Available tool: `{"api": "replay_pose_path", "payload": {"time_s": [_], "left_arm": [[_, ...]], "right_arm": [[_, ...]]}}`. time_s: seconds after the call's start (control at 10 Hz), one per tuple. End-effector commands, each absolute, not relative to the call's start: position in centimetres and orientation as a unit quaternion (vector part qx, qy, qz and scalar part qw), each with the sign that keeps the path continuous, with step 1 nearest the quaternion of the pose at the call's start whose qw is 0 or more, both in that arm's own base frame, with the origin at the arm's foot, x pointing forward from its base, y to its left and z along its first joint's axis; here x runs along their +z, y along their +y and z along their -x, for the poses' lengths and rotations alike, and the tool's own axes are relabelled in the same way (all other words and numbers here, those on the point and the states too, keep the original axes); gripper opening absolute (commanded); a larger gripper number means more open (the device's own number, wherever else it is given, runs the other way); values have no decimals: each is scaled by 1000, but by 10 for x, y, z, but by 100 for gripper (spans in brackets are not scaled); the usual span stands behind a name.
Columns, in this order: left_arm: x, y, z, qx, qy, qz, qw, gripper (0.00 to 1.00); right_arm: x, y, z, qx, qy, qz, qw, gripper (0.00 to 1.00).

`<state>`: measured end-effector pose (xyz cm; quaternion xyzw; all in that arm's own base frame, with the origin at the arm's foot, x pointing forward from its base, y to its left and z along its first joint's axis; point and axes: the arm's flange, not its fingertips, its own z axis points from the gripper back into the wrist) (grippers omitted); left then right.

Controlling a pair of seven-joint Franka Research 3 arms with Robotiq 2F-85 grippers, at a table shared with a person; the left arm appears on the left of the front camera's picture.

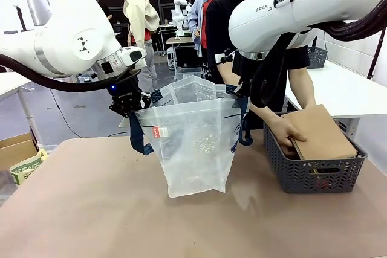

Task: Transfer purchased items from the store into the shopping bag.
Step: Move the Reusable shopping bag to the right side of the table.

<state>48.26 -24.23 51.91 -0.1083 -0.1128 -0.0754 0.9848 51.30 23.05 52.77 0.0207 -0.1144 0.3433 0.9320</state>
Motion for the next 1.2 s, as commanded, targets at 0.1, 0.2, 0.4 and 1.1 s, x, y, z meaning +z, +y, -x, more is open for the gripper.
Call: {"api": "replay_pose_path", "payload": {"time_s": [0.1, 0.2, 0.4, 1.1], "left_arm": [[520, -239, -484, -71, -117, 109, 985, 0], [520, -239, -484, -71, -117, 109, 985, 0], [520, -239, -484, -71, -117, 109, 985, 0], [520, -239, -484, -71, -117, 109, 985, 0]], "right_arm": [[527, 228, -514, 341, -115, -20, 933, 0], [527, 228, -514, 341, -115, -20, 933, 0], [527, 228, -514, 341, -115, -20, 933, 0], [527, 228, -514, 341, -115, -20, 933, 0]]}}
